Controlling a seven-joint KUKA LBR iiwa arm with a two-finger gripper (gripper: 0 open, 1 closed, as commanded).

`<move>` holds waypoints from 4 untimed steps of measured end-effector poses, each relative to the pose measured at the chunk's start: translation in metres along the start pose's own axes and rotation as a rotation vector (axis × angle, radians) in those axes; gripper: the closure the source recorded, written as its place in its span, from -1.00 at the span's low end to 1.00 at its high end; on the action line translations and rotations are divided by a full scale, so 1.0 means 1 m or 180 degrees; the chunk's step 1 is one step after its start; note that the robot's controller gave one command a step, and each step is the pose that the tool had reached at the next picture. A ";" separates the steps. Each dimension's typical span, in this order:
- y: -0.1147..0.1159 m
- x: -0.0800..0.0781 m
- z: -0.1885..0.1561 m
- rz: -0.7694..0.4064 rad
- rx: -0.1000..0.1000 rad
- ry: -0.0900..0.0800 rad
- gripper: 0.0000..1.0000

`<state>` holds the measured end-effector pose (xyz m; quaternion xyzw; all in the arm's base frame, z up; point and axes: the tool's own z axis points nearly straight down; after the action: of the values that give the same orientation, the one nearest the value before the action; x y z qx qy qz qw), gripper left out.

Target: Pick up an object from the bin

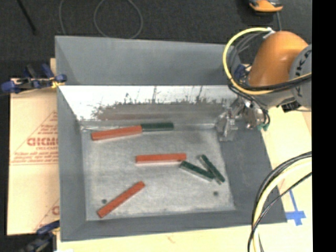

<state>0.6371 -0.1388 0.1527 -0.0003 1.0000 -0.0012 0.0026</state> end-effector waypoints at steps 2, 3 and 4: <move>0.058 0.027 0.077 -0.0440 -0.0010 0.0016 -1.00; 0.108 0.110 0.081 0.0447 -0.0010 0.0011 -1.00; 0.176 0.091 0.079 0.0088 -0.0012 -0.0003 -1.00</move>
Offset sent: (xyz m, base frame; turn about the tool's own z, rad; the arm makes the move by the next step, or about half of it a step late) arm 0.0000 0.0000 0.0000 0.0000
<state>0.5460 0.0373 0.0726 0.0135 0.9999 0.0007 0.0031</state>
